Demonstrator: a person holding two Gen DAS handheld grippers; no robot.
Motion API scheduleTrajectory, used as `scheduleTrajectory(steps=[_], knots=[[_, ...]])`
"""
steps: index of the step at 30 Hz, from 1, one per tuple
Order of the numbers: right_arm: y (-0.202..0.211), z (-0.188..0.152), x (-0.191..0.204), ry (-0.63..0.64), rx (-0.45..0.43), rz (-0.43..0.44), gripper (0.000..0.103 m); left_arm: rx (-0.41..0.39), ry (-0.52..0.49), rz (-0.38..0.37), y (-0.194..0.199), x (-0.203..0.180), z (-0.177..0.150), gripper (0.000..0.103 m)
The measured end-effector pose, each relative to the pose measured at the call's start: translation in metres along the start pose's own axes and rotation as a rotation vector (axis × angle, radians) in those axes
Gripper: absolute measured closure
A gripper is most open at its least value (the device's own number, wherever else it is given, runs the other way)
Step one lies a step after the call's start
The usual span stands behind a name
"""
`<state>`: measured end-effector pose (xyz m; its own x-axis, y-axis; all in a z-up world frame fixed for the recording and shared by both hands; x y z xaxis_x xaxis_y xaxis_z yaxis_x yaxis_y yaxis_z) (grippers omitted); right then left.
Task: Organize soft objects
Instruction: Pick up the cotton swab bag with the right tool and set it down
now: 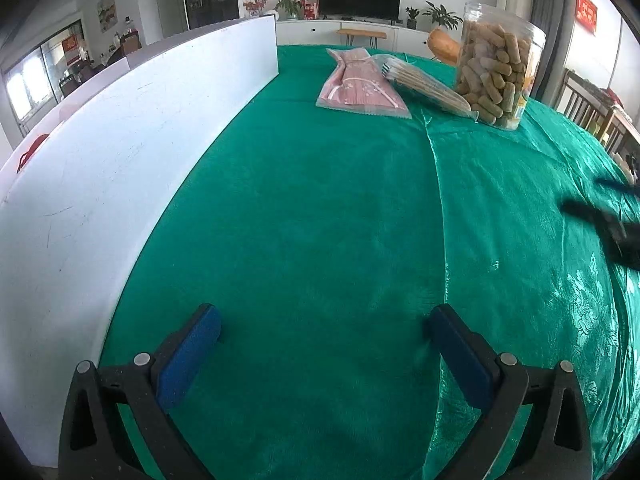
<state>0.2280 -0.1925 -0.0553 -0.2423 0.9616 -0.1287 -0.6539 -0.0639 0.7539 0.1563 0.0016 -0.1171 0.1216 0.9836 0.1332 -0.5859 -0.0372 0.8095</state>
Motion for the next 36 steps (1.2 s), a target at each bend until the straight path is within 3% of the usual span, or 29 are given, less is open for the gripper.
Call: scheduleTrajectory(steps=[6, 13, 14, 15, 16, 18, 20, 24, 26, 28, 31, 32, 33, 34, 36], knots=[[-0.052, 0.068, 0.05, 0.308, 0.028, -0.05, 0.02, -0.006, 0.0, 0.002, 0.0, 0.0, 0.0, 0.0], [-0.117, 0.097, 0.071, 0.503, 0.073, -0.206, 0.027, -0.006, 0.0, 0.002, 0.0, 0.0, 0.0, 0.0], [-0.119, 0.099, 0.071, 0.507, 0.066, -0.225, 0.032, -0.005, 0.0, 0.001, 0.0, 0.0, 0.001, 0.0], [-0.123, 0.101, 0.069, 0.502, 0.084, -0.246, 0.068, -0.005, 0.0, 0.002, -0.001, 0.0, 0.001, 0.0], [-0.126, 0.101, 0.064, 0.469, 0.123, -0.244, 0.085, -0.004, 0.0, 0.002, -0.001, 0.0, 0.002, 0.0], [-0.119, 0.103, 0.06, 0.428, 0.114, -0.241, 0.087, -0.005, 0.001, 0.002, -0.001, 0.0, 0.002, 0.0], [-0.101, 0.104, 0.053, 0.325, 0.105, -0.17, 0.088, -0.005, 0.001, 0.002, -0.001, 0.0, 0.002, 0.0], [-0.057, 0.089, 0.024, -0.022, 0.2, 0.124, 0.088, -0.008, 0.0, 0.002, 0.0, 0.0, 0.001, 0.0], [-0.035, 0.063, -0.003, -0.253, 0.293, 0.308, 0.087, -0.009, 0.0, 0.002, 0.0, 0.0, 0.001, 0.0], [-0.019, 0.023, -0.036, -0.448, 0.379, 0.434, 0.087, -0.009, 0.001, 0.003, 0.0, 0.0, 0.0, 0.0], [-0.006, -0.037, -0.082, -0.641, 0.459, 0.495, 0.086, -0.009, 0.001, 0.003, 0.0, 0.0, 0.0, 0.0], [-0.003, -0.048, -0.091, -0.671, 0.47, 0.504, 0.082, -0.009, 0.001, 0.003, 0.0, 0.0, 0.0, 0.0], [-0.001, -0.061, -0.106, -0.694, 0.467, 0.5, 0.071, -0.009, 0.0, 0.002, 0.0, 0.0, 0.0, 0.0], [0.004, -0.073, -0.119, -0.697, 0.447, 0.47, 0.053, -0.009, 0.0, 0.002, 0.0, 0.0, 0.0, 0.0], [0.023, -0.086, -0.141, -0.695, 0.364, 0.406, 0.034, -0.009, 0.0, 0.003, 0.0, 0.0, 0.0, 0.0]])
Point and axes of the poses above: each gripper's, at about its wrist camera, not at the fingertips, and y roughly against the way its jaws point, x to its left, z to its top, the point moved 6 cm from there along -y, roughly the way its jaws point, and after that the axes turned 12 degrees about -y, right-handed, at the moved point
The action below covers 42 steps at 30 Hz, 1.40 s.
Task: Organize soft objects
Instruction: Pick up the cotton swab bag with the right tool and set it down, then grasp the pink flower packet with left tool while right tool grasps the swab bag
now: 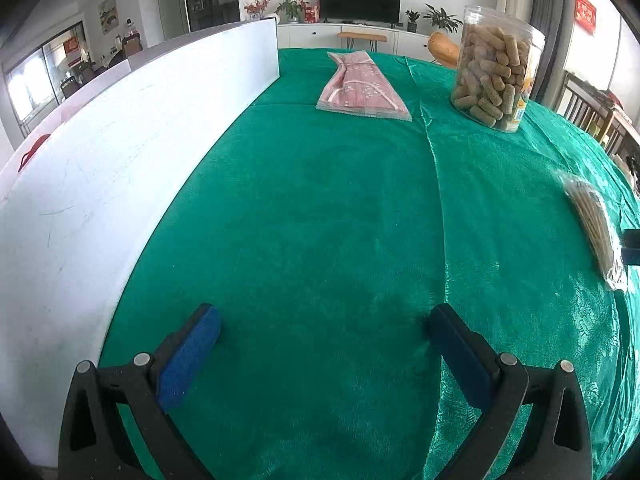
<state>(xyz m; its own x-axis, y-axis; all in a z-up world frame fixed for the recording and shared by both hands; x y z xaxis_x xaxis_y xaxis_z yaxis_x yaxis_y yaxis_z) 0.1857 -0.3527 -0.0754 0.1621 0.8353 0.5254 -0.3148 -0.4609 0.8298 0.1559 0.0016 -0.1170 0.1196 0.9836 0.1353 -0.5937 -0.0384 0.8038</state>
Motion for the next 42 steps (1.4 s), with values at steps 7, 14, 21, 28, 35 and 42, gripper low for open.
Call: scheduleTrajectory(steps=[7, 14, 21, 28, 35, 42], knots=[[0.04, -0.031, 0.0, 0.2, -0.298, -0.182, 0.03, -0.003, 0.002, 0.002, 0.002, 0.0, -0.001, 0.0], [0.032, -0.039, -0.003, 0.397, -0.447, -0.437, 0.031, -0.006, -0.004, -0.003, 0.004, 0.0, -0.002, 0.0], [0.024, -0.035, -0.026, 0.294, -0.405, -0.364, 0.031, 0.005, 0.026, -0.106, 0.012, 0.002, 0.025, 0.0], [0.02, -0.036, -0.024, 0.291, -0.395, -0.364, 0.028, -0.034, 0.009, -0.142, -0.023, 0.024, 0.143, 0.0], [0.016, -0.035, -0.022, 0.292, -0.394, -0.366, 0.028, 0.083, -0.002, -0.115, -0.102, 0.022, 0.207, 0.0], [0.016, -0.035, -0.021, 0.288, -0.394, -0.358, 0.027, 0.169, -0.043, -0.031, -0.153, 0.005, 0.225, 0.0]])
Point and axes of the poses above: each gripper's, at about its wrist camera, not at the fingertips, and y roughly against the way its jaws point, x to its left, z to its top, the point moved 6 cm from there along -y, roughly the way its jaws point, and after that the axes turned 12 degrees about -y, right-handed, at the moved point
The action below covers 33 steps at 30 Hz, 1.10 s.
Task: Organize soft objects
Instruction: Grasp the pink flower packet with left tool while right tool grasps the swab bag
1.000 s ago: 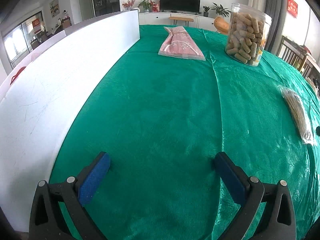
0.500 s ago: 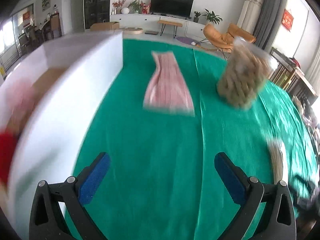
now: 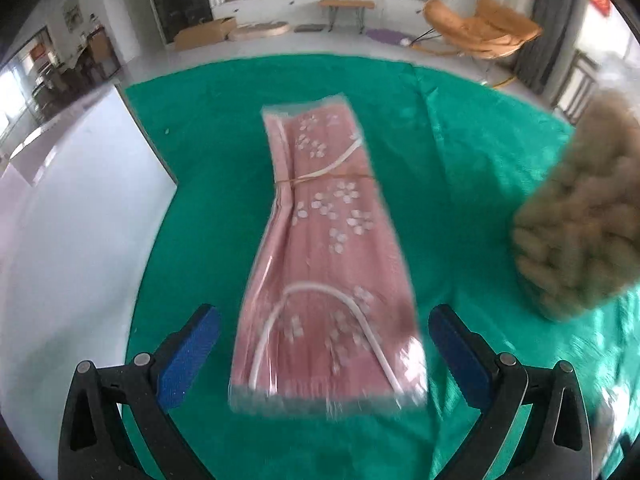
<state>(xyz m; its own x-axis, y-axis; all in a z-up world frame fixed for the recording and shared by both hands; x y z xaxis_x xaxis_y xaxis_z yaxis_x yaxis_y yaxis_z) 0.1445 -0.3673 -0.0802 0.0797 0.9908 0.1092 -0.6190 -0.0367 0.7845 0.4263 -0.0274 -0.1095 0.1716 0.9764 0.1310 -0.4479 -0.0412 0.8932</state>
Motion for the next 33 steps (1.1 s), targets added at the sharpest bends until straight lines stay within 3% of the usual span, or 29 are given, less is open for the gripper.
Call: scheduleTrajectory(steps=[4, 5, 6, 9, 13, 20, 22, 23, 24, 25, 26, 28, 30, 32, 33], knots=[[0.0, 0.001, 0.0, -0.008, -0.001, 0.01, 0.027, -0.003, 0.08, 0.001, -0.01, 0.014, 0.003, 0.0], [0.0, 0.001, -0.001, -0.009, -0.001, 0.012, 0.027, -0.007, 0.065, 0.003, -0.009, 0.015, 0.003, 0.008], [0.0, 0.001, -0.001, -0.011, -0.001, 0.013, 0.027, -0.045, 0.044, 0.018, -0.002, 0.015, 0.003, 0.035], [0.0, 0.001, -0.001, -0.011, -0.001, 0.012, 0.027, -0.086, -0.006, 0.052, 0.014, 0.016, -0.003, 0.077], [0.0, 0.001, -0.001, -0.011, -0.001, 0.013, 0.027, -0.119, -0.001, 0.034, 0.053, 0.02, -0.04, 0.079], [0.0, 0.001, -0.001, -0.008, -0.001, 0.006, 0.027, -0.116, 0.046, -0.026, 0.127, -0.005, -0.179, 0.079], [-0.001, 0.001, -0.001, -0.005, -0.001, 0.001, 0.027, -0.11, 0.069, -0.021, 0.134, -0.011, -0.205, 0.074], [-0.001, 0.001, -0.001, -0.003, -0.002, -0.003, 0.027, -0.105, 0.067, -0.02, 0.133, -0.016, -0.216, 0.055], [-0.001, 0.001, 0.0, -0.002, -0.002, -0.006, 0.027, -0.1, 0.053, -0.021, 0.13, -0.021, -0.222, 0.021], [-0.001, 0.002, 0.0, -0.001, -0.002, -0.008, 0.028, -0.087, 0.028, -0.011, 0.125, -0.027, -0.224, 0.007], [-0.001, 0.002, -0.001, -0.001, -0.002, -0.007, 0.028, -0.08, -0.022, 0.027, 0.119, -0.033, -0.226, 0.001], [-0.001, 0.002, -0.001, -0.003, -0.002, -0.006, 0.028, -0.088, -0.082, 0.082, 0.119, -0.046, -0.233, 0.0], [-0.001, 0.002, -0.002, -0.008, -0.003, -0.008, 0.028, -0.106, -0.074, 0.061, 0.116, -0.048, -0.229, 0.0], [-0.002, 0.002, -0.002, -0.011, -0.003, -0.01, 0.028, -0.101, 0.021, -0.014, 0.11, -0.039, -0.227, 0.0], [-0.001, 0.002, -0.002, -0.012, -0.003, -0.01, 0.028, -0.092, 0.025, -0.001, 0.109, -0.037, -0.23, 0.0]])
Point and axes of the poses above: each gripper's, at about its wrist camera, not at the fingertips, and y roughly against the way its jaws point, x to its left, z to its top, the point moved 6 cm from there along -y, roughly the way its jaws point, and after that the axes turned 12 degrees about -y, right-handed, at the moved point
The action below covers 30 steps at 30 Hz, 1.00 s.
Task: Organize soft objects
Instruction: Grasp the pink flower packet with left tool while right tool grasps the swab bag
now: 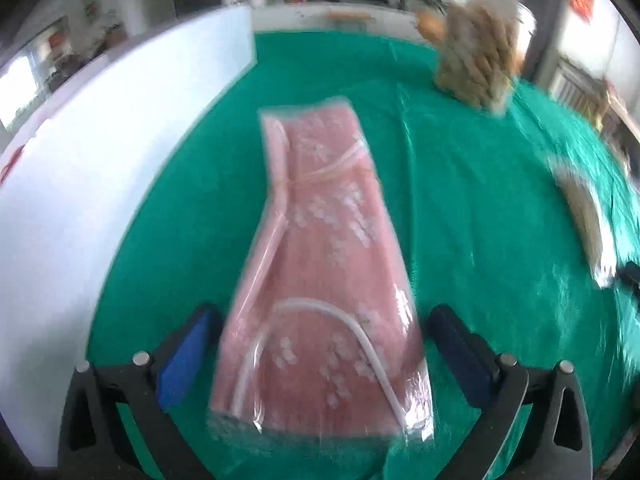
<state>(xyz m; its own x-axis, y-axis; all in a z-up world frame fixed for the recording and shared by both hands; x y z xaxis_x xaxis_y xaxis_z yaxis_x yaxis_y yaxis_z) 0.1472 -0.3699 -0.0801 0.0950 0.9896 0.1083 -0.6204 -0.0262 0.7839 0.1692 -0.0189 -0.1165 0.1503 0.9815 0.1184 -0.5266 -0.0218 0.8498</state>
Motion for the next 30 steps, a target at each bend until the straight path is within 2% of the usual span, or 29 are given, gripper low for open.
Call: scheduleTrajectory(steps=[7, 26, 28, 30], knots=[[0.0003, 0.0002, -0.001, -0.008, 0.002, 0.009, 0.028, -0.026, 0.028, 0.031, 0.0037, 0.0015, -0.0016, 0.0], [0.003, -0.0003, -0.0041, -0.022, 0.001, 0.031, 0.027, -0.045, 0.018, 0.024, 0.0055, 0.0041, -0.0057, 0.0], [0.0039, 0.0002, -0.0051, -0.033, 0.0, 0.044, 0.027, -0.024, 0.018, 0.021, 0.0051, 0.004, -0.0038, 0.0], [0.0072, 0.002, -0.0069, -0.06, 0.012, 0.095, 0.027, 0.04, 0.018, 0.008, 0.0021, 0.0048, 0.0012, 0.0]])
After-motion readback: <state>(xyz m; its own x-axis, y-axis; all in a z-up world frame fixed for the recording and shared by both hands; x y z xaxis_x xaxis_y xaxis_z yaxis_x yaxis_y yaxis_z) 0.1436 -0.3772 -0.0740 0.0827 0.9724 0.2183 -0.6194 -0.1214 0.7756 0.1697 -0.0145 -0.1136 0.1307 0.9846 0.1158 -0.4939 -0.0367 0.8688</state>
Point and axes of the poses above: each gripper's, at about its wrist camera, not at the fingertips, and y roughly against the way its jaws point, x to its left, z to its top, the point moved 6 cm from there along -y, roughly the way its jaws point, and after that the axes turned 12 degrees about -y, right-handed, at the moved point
